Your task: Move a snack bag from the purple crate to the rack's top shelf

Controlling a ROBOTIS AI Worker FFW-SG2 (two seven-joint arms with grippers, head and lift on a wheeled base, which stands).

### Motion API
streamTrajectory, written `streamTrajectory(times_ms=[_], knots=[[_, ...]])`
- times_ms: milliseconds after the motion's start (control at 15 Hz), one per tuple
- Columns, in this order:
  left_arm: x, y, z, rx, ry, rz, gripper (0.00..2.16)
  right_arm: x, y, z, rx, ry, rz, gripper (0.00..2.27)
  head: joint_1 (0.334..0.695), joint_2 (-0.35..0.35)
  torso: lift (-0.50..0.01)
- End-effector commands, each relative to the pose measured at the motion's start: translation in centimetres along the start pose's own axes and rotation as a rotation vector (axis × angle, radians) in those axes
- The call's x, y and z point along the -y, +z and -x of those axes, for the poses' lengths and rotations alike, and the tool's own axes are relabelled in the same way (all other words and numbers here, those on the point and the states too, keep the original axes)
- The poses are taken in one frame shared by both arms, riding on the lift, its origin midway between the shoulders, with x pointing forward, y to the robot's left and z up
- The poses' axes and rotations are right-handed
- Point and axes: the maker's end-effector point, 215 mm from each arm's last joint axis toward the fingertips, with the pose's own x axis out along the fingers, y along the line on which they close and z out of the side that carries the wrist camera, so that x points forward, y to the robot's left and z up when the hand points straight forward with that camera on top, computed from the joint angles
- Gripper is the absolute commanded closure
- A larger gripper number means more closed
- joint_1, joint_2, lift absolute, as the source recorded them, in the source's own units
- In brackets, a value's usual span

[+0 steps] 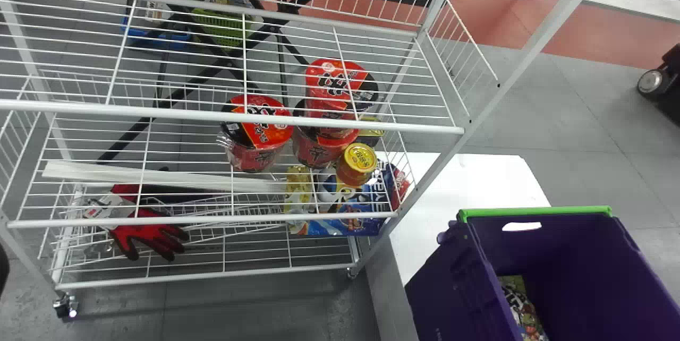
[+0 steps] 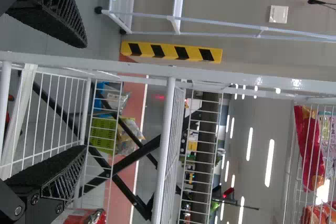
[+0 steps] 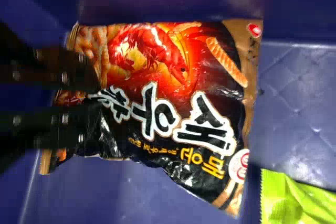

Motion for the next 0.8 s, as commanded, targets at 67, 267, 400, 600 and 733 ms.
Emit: streamTrajectory(times_ms=[67, 267, 400, 600, 733], knots=[[0.1, 0.1, 0.1, 0.001, -0.005, 0.0, 0.14, 0.3, 0.2, 0.5, 0.01, -0.006, -0.017, 1.45, 0.695, -0.35, -0.453], [0.3, 0.2, 0.3, -0.002, -0.007, -0.001, 0.14, 1.6, 0.2, 1.4, -0.007, -0.036, -0.041, 1.45, 0.695, -0.35, -0.453], [0.3, 0.1, 0.4, -0.005, -0.008, 0.0, 0.14, 2.8, 0.2, 2.3, -0.011, -0.067, -0.064, 1.45, 0.695, -0.35, -0.453], [0.6, 0.1, 0.4, -0.006, -0.011, 0.004, 0.14, 3.2, 1.0, 2.9, -0.001, -0.086, -0.049, 1.53, 0.695, -0.35, -0.442], [0.7, 0.0, 0.4, -0.011, -0.011, 0.003, 0.14, 3.2, 1.5, 3.0, 0.007, -0.089, -0.039, 1.53, 0.695, -0.35, -0.434]])
